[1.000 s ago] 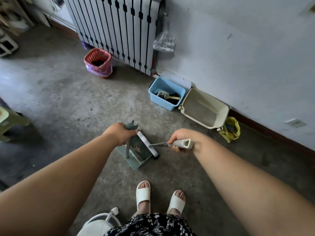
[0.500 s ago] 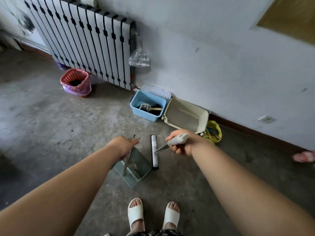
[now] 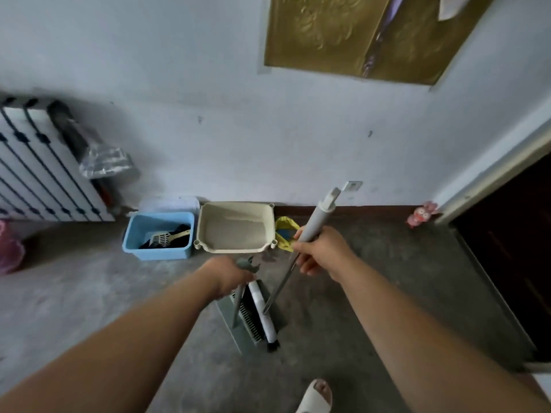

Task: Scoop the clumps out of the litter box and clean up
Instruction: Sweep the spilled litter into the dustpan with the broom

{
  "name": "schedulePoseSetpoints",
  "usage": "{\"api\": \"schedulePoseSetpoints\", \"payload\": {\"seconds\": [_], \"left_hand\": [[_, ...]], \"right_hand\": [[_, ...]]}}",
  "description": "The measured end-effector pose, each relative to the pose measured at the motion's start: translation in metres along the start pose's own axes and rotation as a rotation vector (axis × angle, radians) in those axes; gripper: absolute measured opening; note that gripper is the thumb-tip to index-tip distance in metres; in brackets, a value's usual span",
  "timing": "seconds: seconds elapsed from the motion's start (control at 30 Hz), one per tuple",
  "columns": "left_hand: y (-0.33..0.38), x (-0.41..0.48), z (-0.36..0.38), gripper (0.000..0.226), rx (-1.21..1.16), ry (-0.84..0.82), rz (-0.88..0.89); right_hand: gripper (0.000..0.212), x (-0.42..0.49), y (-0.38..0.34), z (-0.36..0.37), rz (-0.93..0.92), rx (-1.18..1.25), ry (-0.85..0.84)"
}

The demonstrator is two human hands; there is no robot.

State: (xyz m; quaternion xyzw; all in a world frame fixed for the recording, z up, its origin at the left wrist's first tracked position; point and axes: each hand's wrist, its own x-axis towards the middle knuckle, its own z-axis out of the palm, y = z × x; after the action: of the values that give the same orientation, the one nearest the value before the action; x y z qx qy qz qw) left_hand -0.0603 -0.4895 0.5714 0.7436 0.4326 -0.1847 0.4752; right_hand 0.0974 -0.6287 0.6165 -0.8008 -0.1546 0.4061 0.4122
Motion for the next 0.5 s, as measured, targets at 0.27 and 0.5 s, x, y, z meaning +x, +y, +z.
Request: {"api": "schedulePoseSetpoints", "payload": {"seconds": [0.27,0.5], "left_hand": [[0.165,0.043,0.088,0.022,0.106,-0.009,0.104],[0.312,0.083,0.157,0.022,0.226,0.026,0.195]], "right_hand": [[0.021,0.012,0.015,-0.178,-0.137,-0.202,0.23],[0.022,0.031,0.016,-0.334,-0.222,-0.161,0.323]]}}
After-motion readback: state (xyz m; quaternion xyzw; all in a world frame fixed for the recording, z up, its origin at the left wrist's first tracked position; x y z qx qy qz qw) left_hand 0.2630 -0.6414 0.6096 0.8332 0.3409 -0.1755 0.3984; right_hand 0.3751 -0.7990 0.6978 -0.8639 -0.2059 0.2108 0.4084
